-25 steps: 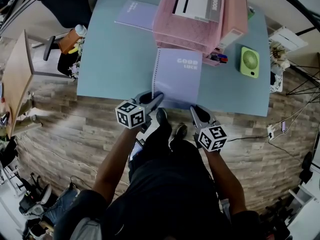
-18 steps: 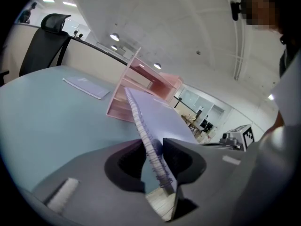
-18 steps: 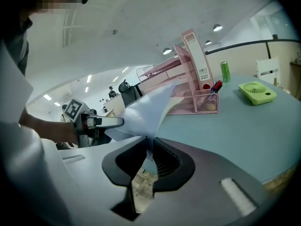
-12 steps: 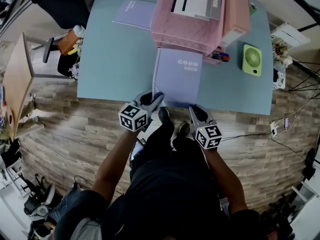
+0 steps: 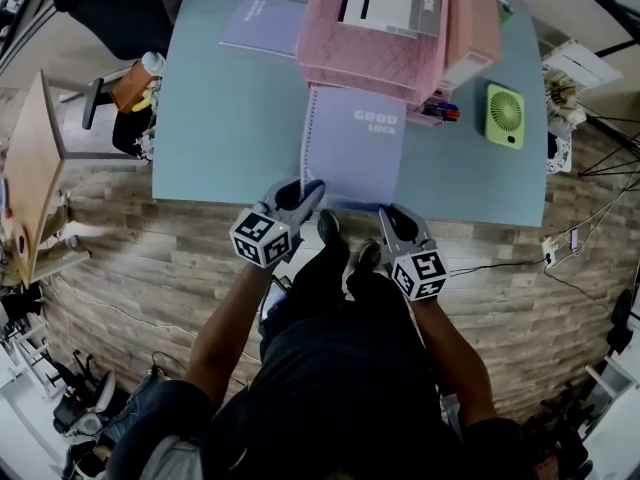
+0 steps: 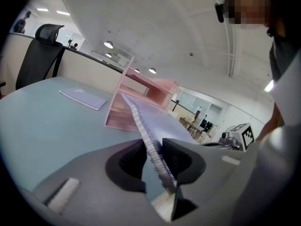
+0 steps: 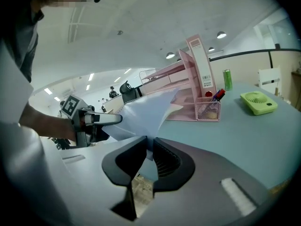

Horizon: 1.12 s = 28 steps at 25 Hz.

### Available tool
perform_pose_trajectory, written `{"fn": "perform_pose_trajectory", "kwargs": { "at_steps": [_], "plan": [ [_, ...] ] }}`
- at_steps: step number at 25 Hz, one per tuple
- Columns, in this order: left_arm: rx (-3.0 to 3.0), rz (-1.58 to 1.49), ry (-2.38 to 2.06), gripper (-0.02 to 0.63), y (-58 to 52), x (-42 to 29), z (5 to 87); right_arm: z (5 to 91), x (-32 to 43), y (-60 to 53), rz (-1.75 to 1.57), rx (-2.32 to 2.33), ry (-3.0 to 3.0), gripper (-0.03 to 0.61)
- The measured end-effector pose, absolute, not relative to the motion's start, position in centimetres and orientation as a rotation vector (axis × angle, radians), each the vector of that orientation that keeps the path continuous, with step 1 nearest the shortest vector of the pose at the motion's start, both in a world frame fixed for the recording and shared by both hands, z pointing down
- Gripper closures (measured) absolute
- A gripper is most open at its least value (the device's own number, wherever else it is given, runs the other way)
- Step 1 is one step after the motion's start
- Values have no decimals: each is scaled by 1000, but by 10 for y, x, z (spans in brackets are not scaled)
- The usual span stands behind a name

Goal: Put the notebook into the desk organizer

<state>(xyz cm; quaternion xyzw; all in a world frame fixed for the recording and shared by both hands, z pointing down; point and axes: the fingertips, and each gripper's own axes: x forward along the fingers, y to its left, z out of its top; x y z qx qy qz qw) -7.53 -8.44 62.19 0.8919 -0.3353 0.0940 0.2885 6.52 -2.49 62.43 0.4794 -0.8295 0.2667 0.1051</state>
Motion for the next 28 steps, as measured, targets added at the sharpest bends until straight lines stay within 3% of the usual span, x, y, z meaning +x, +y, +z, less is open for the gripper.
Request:
{"fn": "perform_pose_trajectory", "kwargs": {
  "at_steps": [28],
  "plan": [
    [2246, 369, -832, 427, -173, -53, 665, 657, 95, -111, 1203, 1685, -2245, 540]
  ]
}}
